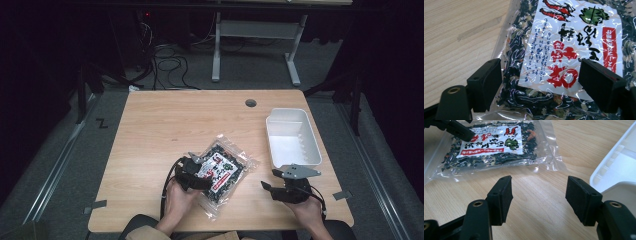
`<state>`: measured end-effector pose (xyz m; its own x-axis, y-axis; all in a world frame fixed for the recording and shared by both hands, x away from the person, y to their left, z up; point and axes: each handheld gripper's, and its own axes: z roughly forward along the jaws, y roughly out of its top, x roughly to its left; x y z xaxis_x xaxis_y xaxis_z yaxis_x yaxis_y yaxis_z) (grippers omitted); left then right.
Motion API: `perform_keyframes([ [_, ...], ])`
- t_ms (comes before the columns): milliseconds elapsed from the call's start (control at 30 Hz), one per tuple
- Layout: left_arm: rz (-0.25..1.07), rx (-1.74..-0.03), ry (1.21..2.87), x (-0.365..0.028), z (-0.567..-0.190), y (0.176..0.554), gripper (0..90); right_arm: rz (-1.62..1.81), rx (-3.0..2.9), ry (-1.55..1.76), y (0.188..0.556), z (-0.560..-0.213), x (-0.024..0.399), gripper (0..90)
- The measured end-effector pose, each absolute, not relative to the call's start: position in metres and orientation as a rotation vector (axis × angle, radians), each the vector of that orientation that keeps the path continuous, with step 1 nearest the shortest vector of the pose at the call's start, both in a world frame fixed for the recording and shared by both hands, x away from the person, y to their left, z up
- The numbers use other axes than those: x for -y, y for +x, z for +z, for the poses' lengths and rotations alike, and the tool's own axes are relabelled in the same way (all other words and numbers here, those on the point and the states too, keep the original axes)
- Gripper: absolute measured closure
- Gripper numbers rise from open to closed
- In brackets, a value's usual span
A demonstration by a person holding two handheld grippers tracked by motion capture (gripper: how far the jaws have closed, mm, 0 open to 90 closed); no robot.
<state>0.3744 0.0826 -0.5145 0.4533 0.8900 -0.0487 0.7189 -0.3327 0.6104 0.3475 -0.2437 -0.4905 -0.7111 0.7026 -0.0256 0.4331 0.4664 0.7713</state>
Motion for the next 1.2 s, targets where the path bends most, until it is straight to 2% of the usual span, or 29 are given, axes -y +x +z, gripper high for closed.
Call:
perform_keyframes([
  [933,0.306,-1.273,2.199,-0.0818,-0.5152,0.3743,20.2,1.147,-2.383,0.931,0.3441,-0.4895,0.2412,39.6],
  [1200,0.283,-1.236,2.223,-0.0791,-0.5148,0.3711,20.3,1.159,-2.384,0.945,0.3433,-0.4887,0.2404,35.3],
])
